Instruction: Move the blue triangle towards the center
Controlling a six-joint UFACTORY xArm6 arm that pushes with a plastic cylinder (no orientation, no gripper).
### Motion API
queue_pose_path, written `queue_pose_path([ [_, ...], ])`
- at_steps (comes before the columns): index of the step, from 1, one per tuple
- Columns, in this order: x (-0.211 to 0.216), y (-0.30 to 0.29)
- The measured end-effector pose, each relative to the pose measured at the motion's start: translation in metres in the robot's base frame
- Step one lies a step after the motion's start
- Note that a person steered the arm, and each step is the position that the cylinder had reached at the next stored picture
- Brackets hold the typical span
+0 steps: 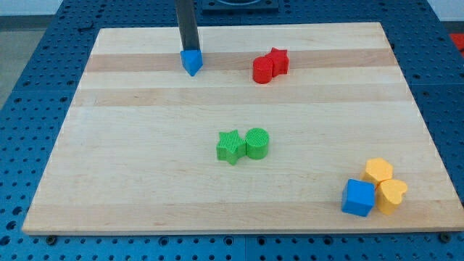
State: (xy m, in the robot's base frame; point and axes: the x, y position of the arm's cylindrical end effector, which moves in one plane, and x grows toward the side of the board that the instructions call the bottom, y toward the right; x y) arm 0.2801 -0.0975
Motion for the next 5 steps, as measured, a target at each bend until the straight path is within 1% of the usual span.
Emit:
queue_pose_path([
  [1,0.025,0.006],
  [3,0.099,0.042],
  [4,0.091,0.044],
  [5,0.054,0.044],
])
